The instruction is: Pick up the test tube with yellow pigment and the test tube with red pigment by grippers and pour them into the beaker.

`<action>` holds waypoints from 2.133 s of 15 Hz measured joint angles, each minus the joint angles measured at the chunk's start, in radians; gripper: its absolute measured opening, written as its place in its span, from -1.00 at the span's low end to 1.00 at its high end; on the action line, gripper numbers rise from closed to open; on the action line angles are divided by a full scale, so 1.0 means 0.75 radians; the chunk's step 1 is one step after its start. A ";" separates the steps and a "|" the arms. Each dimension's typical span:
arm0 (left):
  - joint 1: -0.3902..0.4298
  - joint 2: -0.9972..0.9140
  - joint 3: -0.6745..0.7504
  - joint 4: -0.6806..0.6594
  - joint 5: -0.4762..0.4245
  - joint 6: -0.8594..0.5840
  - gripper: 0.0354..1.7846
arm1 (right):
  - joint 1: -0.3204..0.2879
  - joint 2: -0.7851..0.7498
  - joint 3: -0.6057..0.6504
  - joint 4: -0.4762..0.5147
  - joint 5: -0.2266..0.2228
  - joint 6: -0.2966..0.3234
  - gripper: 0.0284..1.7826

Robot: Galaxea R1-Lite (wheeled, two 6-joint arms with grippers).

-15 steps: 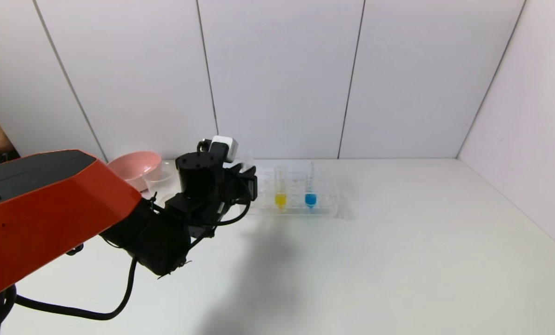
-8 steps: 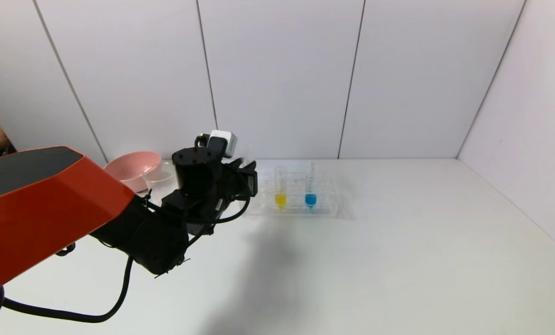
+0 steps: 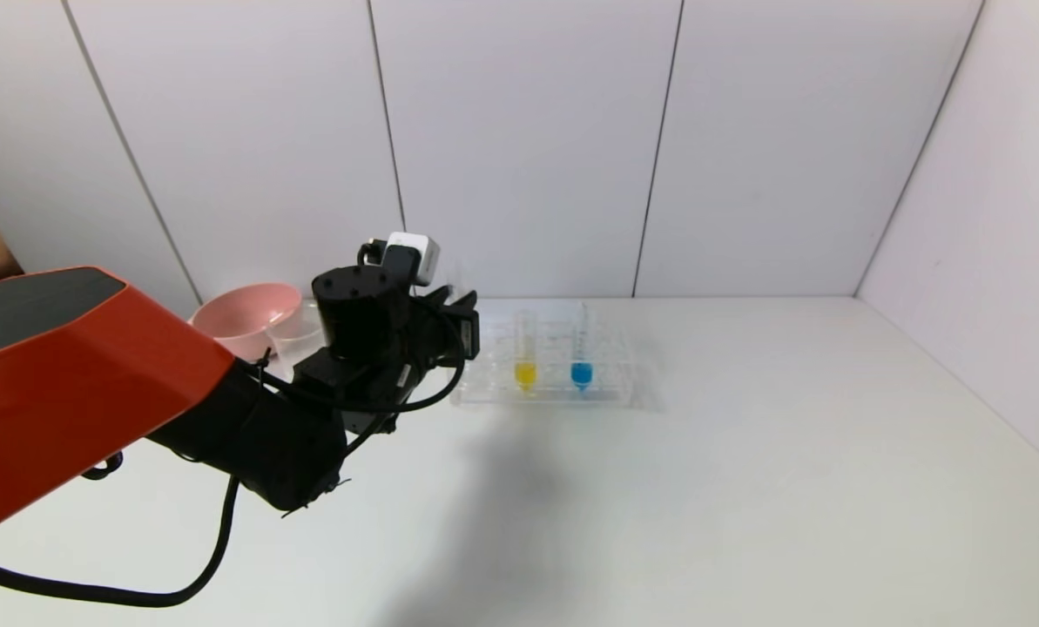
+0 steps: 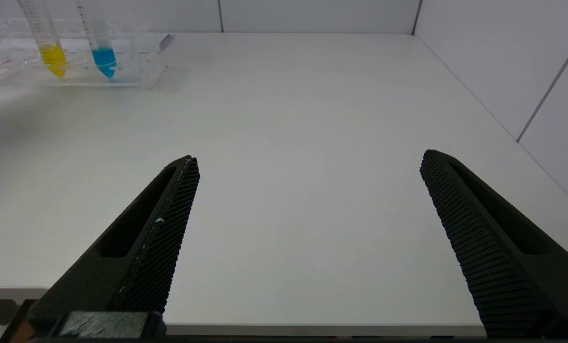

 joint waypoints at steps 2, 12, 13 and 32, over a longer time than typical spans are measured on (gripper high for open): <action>0.012 -0.017 0.001 -0.002 -0.001 0.001 -0.54 | -0.001 0.000 0.000 0.000 0.000 0.001 0.91; 0.158 -0.228 0.083 0.147 -0.005 0.103 -0.54 | 0.000 0.000 0.000 0.000 0.000 0.001 0.91; 0.167 -0.257 0.086 0.177 -0.007 0.103 -0.54 | -0.001 0.000 0.000 0.000 0.000 0.001 0.91; 0.610 -0.519 0.156 0.350 -0.230 0.106 -0.54 | -0.002 0.000 0.000 0.000 0.001 0.001 0.91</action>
